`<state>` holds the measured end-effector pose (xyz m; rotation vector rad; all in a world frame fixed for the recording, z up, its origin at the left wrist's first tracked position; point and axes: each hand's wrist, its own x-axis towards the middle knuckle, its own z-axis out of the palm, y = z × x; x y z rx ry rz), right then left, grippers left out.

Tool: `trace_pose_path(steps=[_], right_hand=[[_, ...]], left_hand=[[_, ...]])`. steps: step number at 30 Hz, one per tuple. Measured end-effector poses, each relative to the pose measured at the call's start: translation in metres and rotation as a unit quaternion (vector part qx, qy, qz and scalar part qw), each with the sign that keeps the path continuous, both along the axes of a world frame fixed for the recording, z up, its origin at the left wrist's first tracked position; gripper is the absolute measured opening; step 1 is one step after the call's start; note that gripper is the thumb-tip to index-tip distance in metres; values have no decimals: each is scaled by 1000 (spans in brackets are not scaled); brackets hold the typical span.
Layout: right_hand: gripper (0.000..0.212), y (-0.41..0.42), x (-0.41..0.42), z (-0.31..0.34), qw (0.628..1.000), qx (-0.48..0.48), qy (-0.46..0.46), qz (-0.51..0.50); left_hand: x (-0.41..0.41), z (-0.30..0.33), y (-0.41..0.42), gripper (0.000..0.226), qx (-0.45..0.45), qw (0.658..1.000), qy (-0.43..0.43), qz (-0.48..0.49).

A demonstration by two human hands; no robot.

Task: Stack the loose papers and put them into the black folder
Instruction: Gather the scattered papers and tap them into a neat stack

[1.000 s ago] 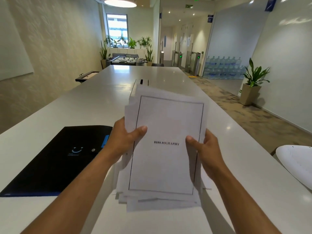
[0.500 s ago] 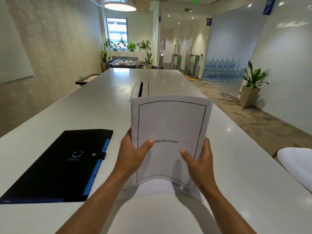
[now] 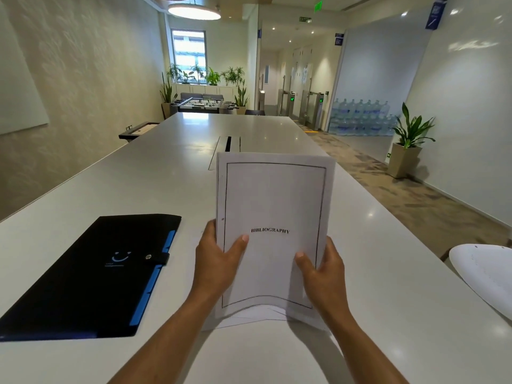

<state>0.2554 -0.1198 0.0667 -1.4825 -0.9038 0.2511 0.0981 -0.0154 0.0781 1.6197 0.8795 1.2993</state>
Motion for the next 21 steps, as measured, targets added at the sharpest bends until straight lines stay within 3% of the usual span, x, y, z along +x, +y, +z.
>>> trace_pose_path(steps=[4,9,12,16,21], right_hand=[[39,0,20,7,1000,-24,-5,-20],[38,-5,57,-8,981,-100,151,-67],[37,-5,75,-22,964,-157,187,-106],[43,-5,83,-35,952,-232,137,-143],[40,2,78,-44,932,-332,-4,-143]], left_hand=[[-2,4,20,43,-13,999,28,14],[-17,-27,46,55,-96,977,178,62],[-26,-45,46,62,-118,952,260,109],[-28,-55,40,66,-138,940,286,126],[-28,-56,42,71,-166,947,252,109]])
